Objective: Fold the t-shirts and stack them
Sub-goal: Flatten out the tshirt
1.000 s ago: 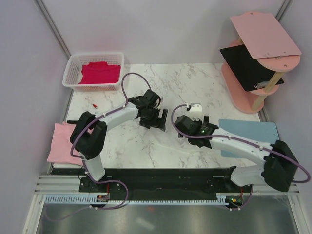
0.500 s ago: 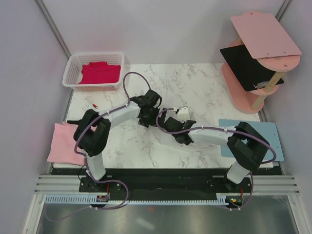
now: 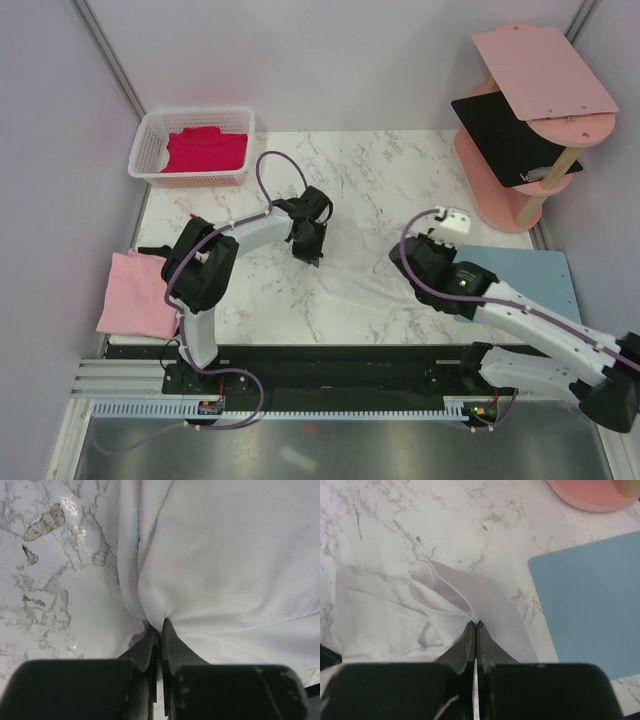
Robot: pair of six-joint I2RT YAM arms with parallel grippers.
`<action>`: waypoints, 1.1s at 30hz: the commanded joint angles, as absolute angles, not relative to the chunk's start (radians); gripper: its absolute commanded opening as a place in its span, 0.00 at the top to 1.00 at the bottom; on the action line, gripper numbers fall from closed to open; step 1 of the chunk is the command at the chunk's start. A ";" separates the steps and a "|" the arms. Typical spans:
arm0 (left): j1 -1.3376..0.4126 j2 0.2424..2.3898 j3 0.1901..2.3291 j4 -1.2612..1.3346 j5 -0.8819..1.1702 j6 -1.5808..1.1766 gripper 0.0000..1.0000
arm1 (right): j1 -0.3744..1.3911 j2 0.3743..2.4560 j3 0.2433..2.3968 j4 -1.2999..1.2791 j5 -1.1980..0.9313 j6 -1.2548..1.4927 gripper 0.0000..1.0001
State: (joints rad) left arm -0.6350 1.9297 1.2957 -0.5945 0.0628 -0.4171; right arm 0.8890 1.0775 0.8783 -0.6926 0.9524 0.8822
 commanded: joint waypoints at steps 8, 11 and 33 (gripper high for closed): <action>-0.516 1.838 1.207 -0.592 0.003 -0.445 0.98 | 0.850 0.678 0.719 -1.008 1.048 1.278 1.00; -0.436 1.720 1.138 -0.601 -0.040 -0.436 0.98 | 0.848 0.681 0.712 -1.011 1.049 1.292 1.00; -0.276 1.430 1.011 -0.729 -0.029 -0.492 0.12 | 0.848 0.864 0.733 -0.709 0.931 0.973 0.02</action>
State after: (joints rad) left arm -0.2806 1.4921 1.0214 -0.7227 -0.0414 -0.4747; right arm 0.8524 0.8474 0.7094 -0.8295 0.9443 1.0988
